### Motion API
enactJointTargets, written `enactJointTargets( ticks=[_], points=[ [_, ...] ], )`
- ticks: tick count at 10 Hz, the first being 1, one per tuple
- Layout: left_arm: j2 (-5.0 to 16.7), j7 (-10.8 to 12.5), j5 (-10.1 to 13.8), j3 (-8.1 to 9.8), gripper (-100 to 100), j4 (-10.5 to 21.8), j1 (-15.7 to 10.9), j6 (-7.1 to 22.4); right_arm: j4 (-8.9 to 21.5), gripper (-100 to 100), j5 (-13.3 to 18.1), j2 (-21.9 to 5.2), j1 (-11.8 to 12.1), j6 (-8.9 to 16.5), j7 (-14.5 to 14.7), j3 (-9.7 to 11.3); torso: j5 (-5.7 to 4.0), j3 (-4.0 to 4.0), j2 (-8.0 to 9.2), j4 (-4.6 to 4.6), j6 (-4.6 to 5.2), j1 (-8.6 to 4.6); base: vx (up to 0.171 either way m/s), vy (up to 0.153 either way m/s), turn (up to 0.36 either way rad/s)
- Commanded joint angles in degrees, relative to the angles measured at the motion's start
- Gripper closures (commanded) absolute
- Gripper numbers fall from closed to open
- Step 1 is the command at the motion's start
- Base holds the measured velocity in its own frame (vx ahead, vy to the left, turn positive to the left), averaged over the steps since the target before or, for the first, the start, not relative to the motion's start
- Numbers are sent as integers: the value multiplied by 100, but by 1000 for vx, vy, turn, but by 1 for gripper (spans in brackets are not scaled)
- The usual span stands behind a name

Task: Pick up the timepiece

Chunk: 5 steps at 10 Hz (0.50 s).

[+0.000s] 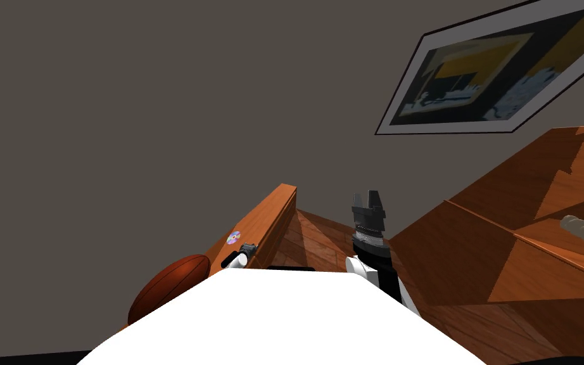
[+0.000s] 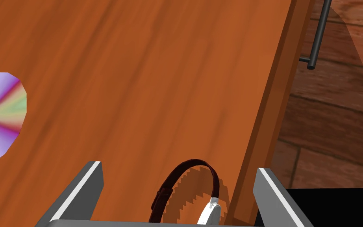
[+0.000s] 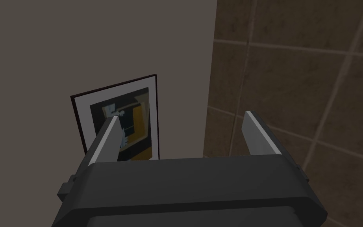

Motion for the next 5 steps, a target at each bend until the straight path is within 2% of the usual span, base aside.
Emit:
enactJointTargets(
  ticks=[1,2,3,4,5],
  points=[
    [11,286,-104,-72,-100,-28,48,-54,0,0,0,0,0,0,0,0,0,0,0,0,0,0,14,17,-33],
    [29,452,-338,-209,-100,-88,150,-148,0,0,0,0,0,0,0,0,0,0,0,0,-1,1,18,24,-76],
    [29,614,-338,-209,-100,-88,150,-148,0,0,0,0,0,0,0,0,1,-1,-1,0,0,4,17,21,-38],
    [29,675,-338,-209,-100,-88,150,-148,0,0,0,0,0,0,0,0,1,-1,-1,0,-1,3,0,0,0],
    [47,897,-572,-346,-100,-149,251,-241,0,0,0,0,0,0,0,0,-1,1,2,0,-1,-4,9,7,-48]
  ],
)
